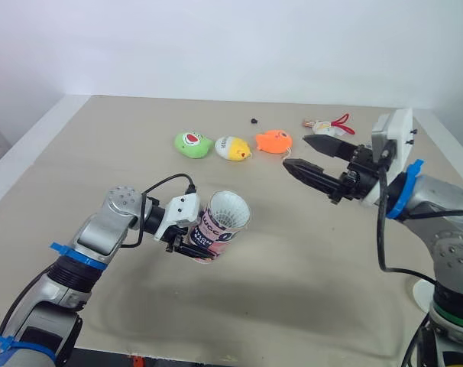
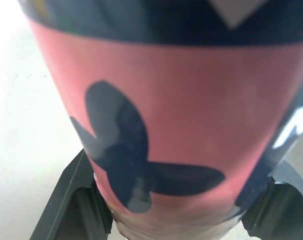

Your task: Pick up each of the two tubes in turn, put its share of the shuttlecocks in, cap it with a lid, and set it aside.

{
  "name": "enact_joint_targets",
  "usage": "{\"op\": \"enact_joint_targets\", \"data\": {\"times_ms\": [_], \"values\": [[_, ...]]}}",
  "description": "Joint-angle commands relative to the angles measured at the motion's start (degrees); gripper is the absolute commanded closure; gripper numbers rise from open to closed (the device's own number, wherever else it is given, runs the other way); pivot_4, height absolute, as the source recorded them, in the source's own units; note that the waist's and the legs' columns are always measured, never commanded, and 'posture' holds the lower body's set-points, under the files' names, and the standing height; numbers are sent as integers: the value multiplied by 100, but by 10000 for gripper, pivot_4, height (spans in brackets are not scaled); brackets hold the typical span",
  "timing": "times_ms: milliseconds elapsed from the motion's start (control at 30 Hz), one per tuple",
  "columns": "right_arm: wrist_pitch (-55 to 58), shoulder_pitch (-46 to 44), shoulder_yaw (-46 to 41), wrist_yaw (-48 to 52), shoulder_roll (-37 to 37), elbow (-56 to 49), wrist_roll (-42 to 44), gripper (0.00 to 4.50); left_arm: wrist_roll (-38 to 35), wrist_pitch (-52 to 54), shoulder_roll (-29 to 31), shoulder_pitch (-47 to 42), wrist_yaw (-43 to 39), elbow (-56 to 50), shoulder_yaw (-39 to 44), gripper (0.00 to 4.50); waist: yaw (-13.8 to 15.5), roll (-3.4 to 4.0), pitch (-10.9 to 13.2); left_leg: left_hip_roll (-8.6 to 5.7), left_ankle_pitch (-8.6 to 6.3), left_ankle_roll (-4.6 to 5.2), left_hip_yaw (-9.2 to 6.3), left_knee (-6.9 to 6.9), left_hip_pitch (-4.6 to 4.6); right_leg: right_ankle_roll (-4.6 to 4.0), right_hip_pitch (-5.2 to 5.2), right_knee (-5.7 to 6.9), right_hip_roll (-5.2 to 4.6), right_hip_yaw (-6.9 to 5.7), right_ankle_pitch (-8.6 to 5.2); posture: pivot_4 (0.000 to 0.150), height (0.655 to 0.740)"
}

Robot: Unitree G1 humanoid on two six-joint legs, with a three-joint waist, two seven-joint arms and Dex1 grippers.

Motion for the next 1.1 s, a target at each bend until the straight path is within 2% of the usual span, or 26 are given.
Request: {"op": "enact_joint_targets", "data": {"times_ms": [33,233,333,400,467,533,800,1100], "values": [[44,107,-234,-87,-146,-311,256,8139,-61,-44,-25,42,80,-50,-18,19246,1,-2,1,1,0,0,-1,0,0,0,0,0,0,0,0,1500,7400],[68,193,-203,-201,-269,-383,385,8139,-123,31,31,137,18,-148,-100,19246,2,-4,2,1,0,0,1,1,0,-1,1,-1,-1,1,-1,1500,7400],[185,13,-60,-115,-434,-315,506,17289,-103,88,137,103,-123,-133,-192,19246,-1,-4,3,1,0,0,1,0,0,-1,0,-1,-1,1,-1,1500,7400],[270,-85,107,263,-565,-340,777,26361,-38,124,235,61,-251,-106,-296,19246,-3,-4,3,4,0,0,3,-1,0,-4,-3,-1,0,1,-2,1500,7400],[279,-192,410,541,-695,-332,745,38833,72,118,364,-4,-371,-10,-405,19246,-6,-6,3,12,0,0,3,-3,2,-11,-4,-1,8,-1,-6,1500,7400],[196,-391,764,709,-676,-196,595,44596,202,23,478,-100,-413,191,-457,19246,-10,-6,4,15,0,0,2,-5,3,-17,-4,-1,11,-3,-9,1500,7400],[-241,-1567,2314,1955,-583,304,-188,44596,339,-356,706,-416,-598,781,-514,19246,-95,-10,6,74,0,0,17,-5,4,-64,-31,3,71,-1,4,1500,7400],[-1084,-3682,4339,3782,-24,1946,-1891,44596,316,-345,696,-491,-689,873,-547,19246,-185,-5,9,155,13,-3,26,-2,10,-102,-60,24,159,10,21,1500,7400]]}}
